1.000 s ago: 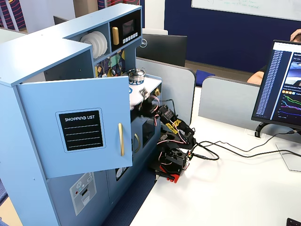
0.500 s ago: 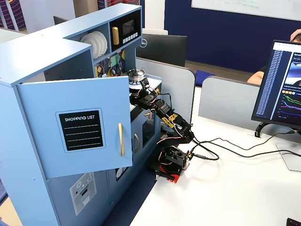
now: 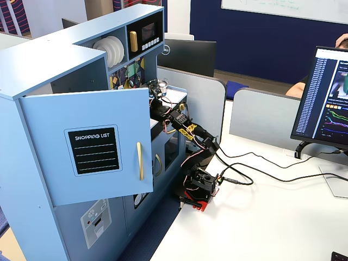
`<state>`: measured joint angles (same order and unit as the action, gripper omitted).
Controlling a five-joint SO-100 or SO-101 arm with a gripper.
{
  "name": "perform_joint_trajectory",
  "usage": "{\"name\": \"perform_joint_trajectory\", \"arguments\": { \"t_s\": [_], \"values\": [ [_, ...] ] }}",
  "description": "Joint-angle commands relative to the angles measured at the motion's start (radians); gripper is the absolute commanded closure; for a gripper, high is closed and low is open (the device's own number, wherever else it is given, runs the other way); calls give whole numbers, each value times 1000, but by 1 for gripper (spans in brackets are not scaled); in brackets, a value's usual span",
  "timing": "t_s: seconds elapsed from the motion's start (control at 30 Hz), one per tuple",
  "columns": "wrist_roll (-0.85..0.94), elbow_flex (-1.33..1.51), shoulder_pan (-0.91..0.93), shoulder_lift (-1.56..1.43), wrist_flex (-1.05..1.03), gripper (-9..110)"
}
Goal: Take off the lid from the green recipient and place it on the counter
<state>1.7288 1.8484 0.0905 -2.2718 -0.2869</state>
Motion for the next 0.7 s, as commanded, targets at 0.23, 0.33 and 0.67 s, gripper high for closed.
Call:
{"name": "perform_joint_trajectory", "arguments": {
  "t_s": [0.23, 0.33, 0.67],
  "values": [
    [20, -172, -12, 120, 38, 76],
    [12, -176, -12, 132, 38, 80],
    [8, -178, -35, 141, 38, 101]
  ]
}}
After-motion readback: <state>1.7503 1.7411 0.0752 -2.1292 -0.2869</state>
